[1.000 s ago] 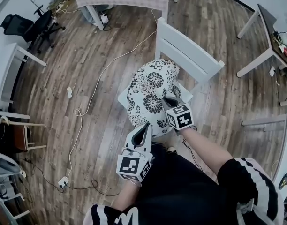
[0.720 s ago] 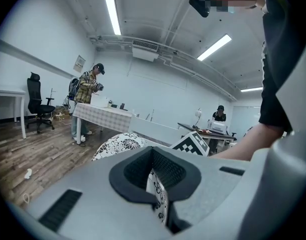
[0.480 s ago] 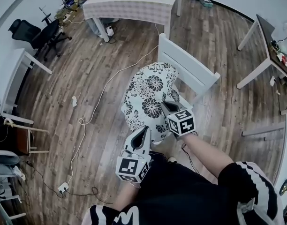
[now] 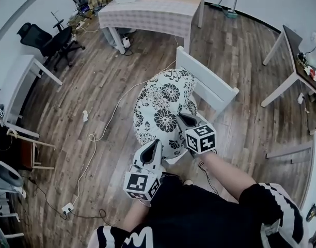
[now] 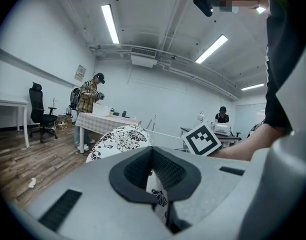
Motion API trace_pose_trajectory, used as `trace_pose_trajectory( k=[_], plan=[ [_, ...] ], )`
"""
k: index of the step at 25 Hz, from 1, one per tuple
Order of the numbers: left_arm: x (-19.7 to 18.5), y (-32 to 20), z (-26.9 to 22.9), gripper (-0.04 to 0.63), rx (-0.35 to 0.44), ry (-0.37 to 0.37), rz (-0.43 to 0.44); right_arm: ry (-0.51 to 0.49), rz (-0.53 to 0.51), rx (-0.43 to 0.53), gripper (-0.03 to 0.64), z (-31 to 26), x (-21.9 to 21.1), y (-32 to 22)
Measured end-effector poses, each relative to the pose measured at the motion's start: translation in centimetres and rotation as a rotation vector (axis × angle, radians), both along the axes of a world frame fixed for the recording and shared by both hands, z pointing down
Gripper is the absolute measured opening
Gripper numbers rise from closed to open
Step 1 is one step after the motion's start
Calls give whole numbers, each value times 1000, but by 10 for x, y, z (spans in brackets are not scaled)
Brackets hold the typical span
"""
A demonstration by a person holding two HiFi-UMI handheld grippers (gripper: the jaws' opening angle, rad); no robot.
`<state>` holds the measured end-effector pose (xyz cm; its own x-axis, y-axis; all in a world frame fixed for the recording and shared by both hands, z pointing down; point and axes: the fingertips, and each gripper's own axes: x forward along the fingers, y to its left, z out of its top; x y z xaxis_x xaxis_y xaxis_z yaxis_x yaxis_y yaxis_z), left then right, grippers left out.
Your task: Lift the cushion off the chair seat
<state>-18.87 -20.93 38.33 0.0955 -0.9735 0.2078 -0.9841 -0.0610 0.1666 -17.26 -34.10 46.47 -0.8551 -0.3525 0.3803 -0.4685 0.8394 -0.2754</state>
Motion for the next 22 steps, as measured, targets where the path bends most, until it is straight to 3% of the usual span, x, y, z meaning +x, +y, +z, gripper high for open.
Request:
trace_pose_trajectory(
  k=[22],
  plan=[
    [0, 9, -42, 2, 62, -73, -19, -179, 8, 92, 31, -95, 12, 20]
  ],
)
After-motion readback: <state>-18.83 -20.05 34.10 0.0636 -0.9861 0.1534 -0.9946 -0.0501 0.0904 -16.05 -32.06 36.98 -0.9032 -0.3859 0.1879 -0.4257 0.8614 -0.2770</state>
